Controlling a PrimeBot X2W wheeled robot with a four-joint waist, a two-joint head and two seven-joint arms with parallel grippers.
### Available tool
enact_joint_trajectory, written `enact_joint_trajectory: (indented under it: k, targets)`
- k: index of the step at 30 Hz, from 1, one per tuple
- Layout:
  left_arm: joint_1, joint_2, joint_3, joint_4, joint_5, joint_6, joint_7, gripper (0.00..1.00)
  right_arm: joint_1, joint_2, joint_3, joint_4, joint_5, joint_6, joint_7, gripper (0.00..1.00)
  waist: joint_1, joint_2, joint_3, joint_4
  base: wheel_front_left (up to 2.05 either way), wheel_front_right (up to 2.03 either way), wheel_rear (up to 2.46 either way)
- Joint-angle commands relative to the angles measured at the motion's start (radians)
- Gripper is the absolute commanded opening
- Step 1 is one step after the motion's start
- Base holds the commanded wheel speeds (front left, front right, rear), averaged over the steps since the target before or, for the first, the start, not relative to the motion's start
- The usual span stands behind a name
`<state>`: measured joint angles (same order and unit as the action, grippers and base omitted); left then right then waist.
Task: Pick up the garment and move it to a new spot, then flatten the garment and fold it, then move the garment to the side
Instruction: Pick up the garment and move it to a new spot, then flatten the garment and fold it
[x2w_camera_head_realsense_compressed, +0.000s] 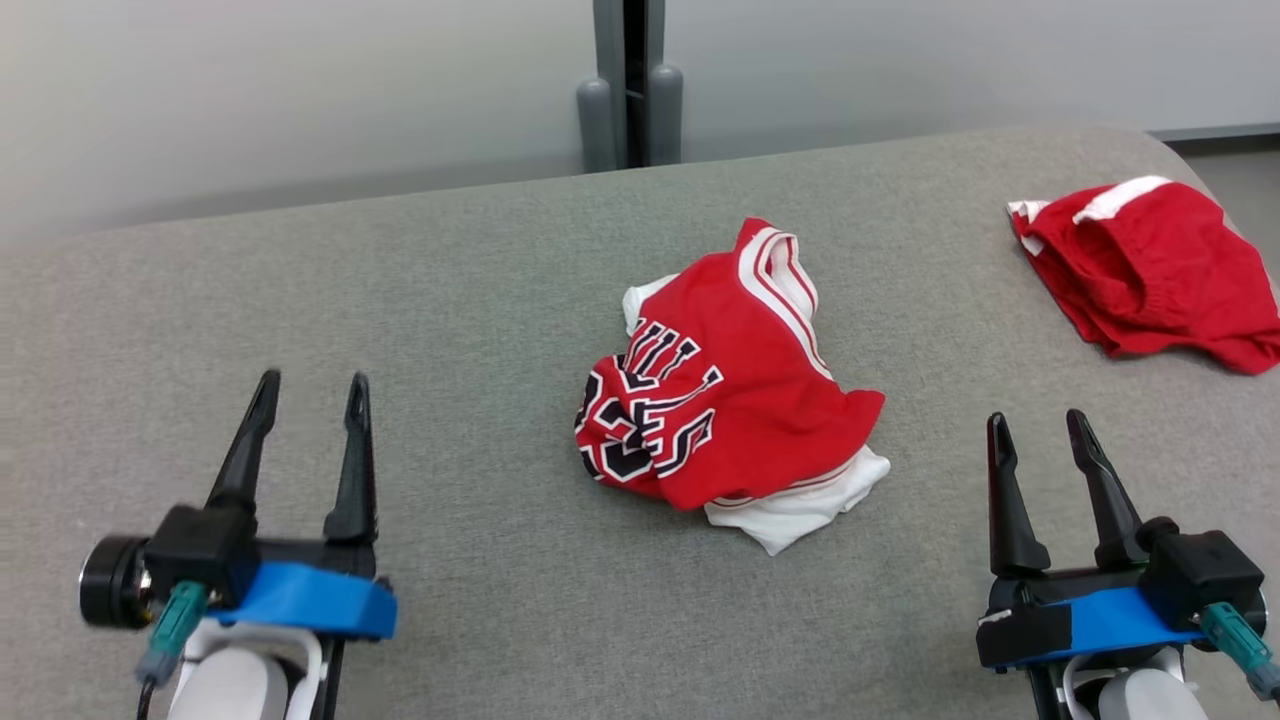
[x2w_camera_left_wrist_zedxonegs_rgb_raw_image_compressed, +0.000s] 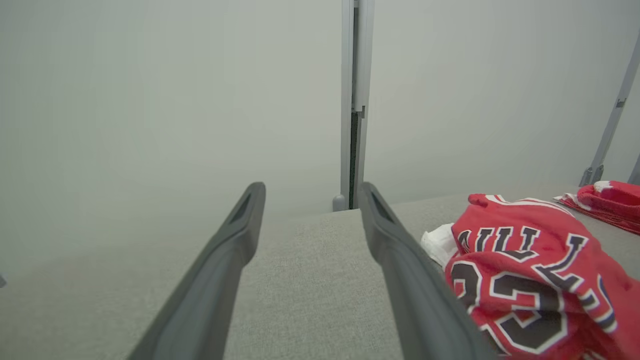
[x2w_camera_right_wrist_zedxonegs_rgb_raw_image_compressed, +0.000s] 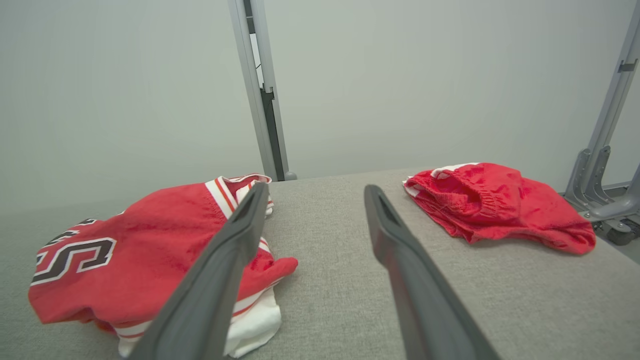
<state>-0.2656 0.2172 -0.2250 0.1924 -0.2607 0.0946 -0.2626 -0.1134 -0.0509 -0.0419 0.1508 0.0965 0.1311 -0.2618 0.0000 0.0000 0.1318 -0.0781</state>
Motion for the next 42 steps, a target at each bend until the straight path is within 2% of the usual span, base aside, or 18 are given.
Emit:
enact_joint_trajectory:
  k: [1,14,25,31,42]
  targets:
    - [0.025,-0.001,0.011,-0.007,0.005,0.001,-0.003,1.0,0.014,0.001,0.0,0.001,-0.005,-0.001,-0.004,1.0,0.0,0.0,-0.012,0.013,0.0,0.0,0.0]
    - [0.193,-0.069,0.147,-0.027,0.049,-0.051,-0.003,1.0,0.056,0.001,0.007,0.032,0.015,-0.001,-0.004,1.0,0.0,0.0,-0.058,0.039,0.0,0.0,0.0]
    - [0.203,-0.109,0.2,-0.021,0.096,-0.095,-0.003,1.0,0.05,0.001,0.015,0.053,0.014,-0.001,-0.004,1.0,0.0,0.0,-0.061,0.043,0.0,0.0,0.0]
    - [0.187,-0.122,0.219,-0.027,0.115,-0.11,-0.003,1.0,-0.012,0.0,0.052,0.073,-0.008,-0.001,-0.004,1.0,0.0,0.0,-0.043,0.038,0.0,0.0,0.0]
    - [0.126,-0.144,0.212,-0.031,0.14,-0.137,-0.003,1.0,-0.14,-0.031,0.065,0.305,-0.038,-0.001,-0.003,1.0,0.0,0.0,0.02,0.073,0.0,0.0,0.0]
